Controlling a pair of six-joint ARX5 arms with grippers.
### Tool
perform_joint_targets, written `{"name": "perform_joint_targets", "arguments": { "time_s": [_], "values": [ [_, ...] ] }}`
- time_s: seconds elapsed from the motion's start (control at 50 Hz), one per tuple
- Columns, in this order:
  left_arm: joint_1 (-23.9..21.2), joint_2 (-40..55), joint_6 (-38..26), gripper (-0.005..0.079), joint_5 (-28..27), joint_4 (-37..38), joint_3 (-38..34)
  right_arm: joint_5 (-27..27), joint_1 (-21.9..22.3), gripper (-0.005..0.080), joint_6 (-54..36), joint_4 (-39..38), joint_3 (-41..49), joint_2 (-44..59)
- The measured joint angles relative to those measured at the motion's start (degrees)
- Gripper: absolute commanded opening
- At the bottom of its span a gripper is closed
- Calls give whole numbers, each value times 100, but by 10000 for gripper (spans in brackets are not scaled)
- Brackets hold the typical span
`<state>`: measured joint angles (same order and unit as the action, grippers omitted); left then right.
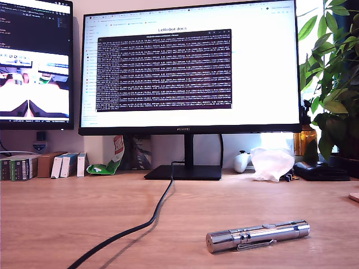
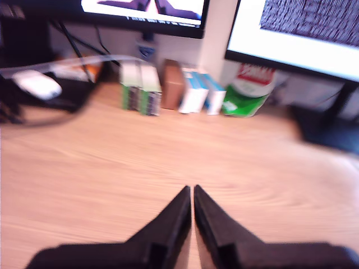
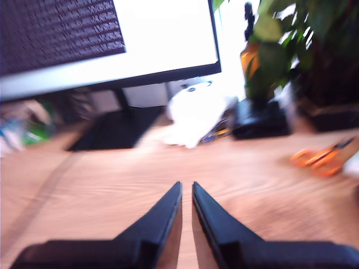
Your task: Pick the metallic laser pointer with your right arm, pass it to your left arm, then place it down to the left side of the table
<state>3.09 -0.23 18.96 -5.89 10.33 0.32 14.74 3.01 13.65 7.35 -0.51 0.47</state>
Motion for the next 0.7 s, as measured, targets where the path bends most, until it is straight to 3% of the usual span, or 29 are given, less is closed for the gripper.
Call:
{"name": "perform_joint_targets", "arguments": {
  "time_s": [0.16,0.32,0.42,0.58,0.7],
  "values": [
    [2,2,457,-11,-232,-74,0,280,0,13,667,-236,0,0],
    [-31,2,472,-19,-1266,-881,2,1366,0,-13,824,-505,-136,0],
    [-118,2,223,-19,-1639,-953,66,1980,0,-13,841,-417,-343,9],
    [-221,4,-50,-19,-1781,-1102,367,2844,-17,-13,999,-420,-664,337],
    [-271,7,-616,-19,-2111,-1174,664,3436,-170,-13,1029,-369,-732,846]
  ]
}}
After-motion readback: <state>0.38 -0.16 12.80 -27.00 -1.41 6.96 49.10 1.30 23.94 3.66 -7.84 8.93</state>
